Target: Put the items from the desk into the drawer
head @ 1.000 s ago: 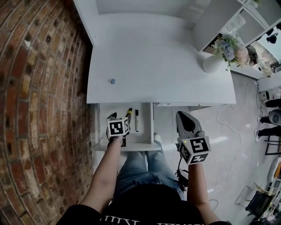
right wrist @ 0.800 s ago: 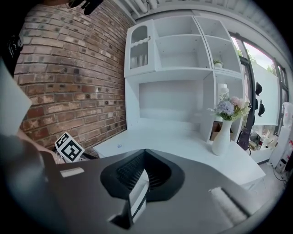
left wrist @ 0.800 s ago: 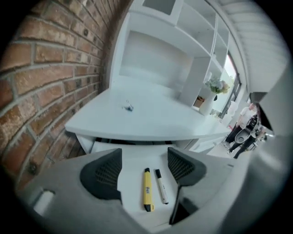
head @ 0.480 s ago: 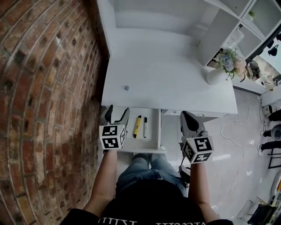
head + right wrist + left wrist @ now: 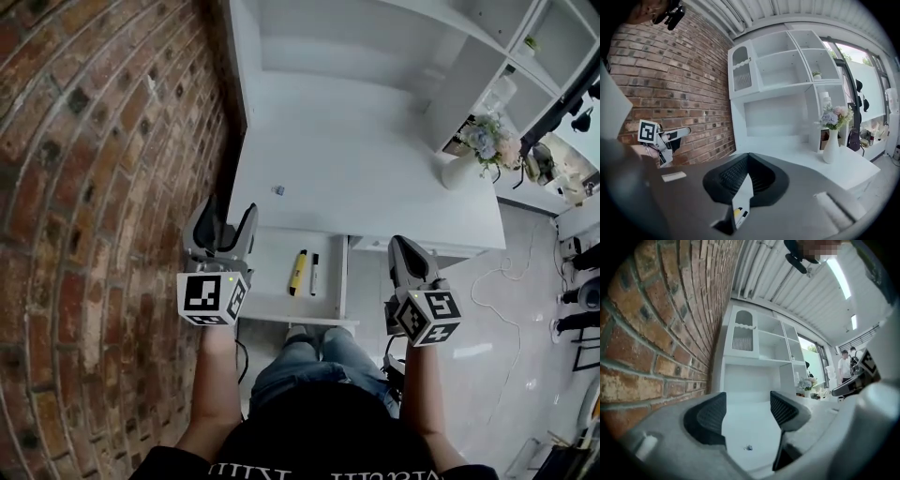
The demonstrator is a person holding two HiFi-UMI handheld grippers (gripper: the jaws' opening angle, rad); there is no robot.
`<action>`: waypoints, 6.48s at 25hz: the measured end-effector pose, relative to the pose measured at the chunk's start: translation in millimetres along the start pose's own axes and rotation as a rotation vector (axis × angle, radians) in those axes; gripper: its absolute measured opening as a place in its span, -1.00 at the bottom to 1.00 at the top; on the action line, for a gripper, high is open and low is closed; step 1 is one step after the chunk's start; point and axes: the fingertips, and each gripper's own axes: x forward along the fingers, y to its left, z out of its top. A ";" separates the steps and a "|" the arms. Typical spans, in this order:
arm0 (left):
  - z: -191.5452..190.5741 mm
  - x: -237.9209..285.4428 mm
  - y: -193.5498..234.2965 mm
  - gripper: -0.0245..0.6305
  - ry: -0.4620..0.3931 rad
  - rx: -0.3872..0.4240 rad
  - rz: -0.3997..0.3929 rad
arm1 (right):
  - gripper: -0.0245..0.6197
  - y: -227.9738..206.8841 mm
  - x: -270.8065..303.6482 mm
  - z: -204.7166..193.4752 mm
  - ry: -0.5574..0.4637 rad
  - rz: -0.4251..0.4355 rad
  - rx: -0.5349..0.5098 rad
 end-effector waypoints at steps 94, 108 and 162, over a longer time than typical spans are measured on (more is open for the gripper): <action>-273.0 5.2 -38.8 -0.93 0.681 -0.253 -0.070 | -0.90 -14.5 61.5 -91.4 0.287 0.117 -0.062; -421.1 -15.4 -45.5 -0.93 1.117 -0.396 0.040 | -0.90 -33.1 67.9 -119.4 0.352 0.122 -0.039; -131.0 -8.8 -3.2 -0.16 0.418 -0.061 -0.012 | -0.90 37.0 19.6 -7.2 0.051 0.110 -0.113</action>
